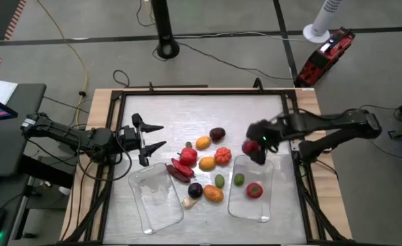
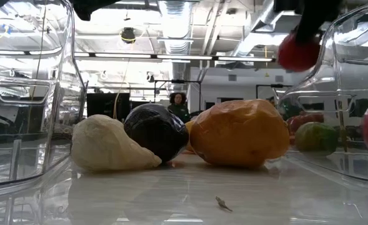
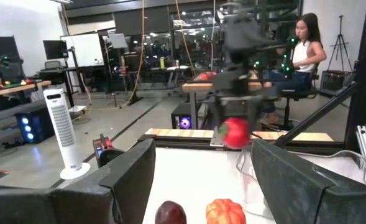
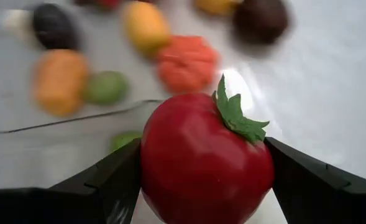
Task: Sort produce into baskets
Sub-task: Put the tomato into the right transparent bin, then put the bell pepper into the left transparent bin
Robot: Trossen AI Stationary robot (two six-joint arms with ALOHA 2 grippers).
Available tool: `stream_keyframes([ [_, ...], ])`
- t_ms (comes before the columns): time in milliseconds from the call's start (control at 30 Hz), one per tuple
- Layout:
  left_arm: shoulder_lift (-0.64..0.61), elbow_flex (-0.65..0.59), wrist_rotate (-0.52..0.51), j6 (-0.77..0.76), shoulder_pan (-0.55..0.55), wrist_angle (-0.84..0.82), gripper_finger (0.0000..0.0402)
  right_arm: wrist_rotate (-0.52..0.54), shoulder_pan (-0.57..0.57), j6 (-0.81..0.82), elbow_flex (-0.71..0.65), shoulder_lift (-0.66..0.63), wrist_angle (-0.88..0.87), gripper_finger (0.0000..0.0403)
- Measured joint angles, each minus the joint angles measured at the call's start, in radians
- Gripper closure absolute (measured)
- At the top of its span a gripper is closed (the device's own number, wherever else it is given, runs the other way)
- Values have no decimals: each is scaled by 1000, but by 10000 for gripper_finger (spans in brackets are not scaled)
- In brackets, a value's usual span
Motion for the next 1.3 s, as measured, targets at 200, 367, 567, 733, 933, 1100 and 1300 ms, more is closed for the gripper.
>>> stream_keyframes([
  [200, 0, 0, 0, -11, 0, -2, 150, 0, 186, 92, 0, 45, 92, 66],
  [367, 0, 0, -21, -38, 0, -3, 150, 0, 246, 156, 0, 130, 97, 33],
  [567, 1, 0, -90, -95, 1, -27, 148, 3, 235, 130, -1, 145, 74, 11],
  [733, 53, 11, -11, -183, 41, -136, 141, 84, 234, 70, -2, 73, 67, 16],
  [933, 222, 164, 168, -297, 172, -440, 140, 247, 200, -70, -87, -47, 194, 16],
  [1100, 379, 296, 351, -299, 248, -529, 140, 263, 118, -210, -193, -110, 411, 17],
  [1300, 580, 420, 420, -259, 256, -632, 140, 269, -6, -400, -256, -139, 621, 17],
])
